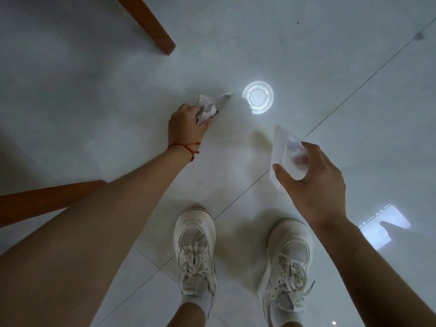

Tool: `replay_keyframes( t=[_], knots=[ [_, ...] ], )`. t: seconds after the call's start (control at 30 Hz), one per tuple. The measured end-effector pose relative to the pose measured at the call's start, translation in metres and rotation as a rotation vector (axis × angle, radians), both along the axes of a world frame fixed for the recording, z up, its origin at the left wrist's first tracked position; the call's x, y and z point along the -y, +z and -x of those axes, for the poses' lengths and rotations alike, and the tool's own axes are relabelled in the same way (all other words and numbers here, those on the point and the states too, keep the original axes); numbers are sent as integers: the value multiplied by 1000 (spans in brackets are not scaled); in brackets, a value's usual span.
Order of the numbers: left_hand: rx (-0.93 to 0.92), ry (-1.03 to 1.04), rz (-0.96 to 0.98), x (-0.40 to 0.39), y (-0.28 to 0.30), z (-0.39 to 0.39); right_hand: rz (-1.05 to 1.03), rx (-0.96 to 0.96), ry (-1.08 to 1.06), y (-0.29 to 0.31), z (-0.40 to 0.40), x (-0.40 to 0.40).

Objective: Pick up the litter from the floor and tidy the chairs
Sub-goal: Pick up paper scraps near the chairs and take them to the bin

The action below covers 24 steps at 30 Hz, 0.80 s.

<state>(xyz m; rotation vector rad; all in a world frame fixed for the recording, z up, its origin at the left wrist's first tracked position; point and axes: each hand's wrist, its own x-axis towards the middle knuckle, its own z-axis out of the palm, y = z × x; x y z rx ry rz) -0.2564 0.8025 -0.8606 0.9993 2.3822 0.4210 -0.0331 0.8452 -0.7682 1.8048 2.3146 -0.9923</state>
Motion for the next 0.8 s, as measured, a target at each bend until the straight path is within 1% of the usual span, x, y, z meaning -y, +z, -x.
replay_keyframes(
  t=[0.17,0.33,0.53,0.8],
  knots=[
    [30,58,-120,0,50,-10,9,-9,9,26,6,-3],
    [36,53,-199,6,125,-17,16,-23,18,79,8,-10],
    [2,54,-210,5,234,-21,-10,-47,44,173,12,-23],
    [-49,-60,-267,2,401,-20,-59,-89,45,317,19,-40]
  ],
)
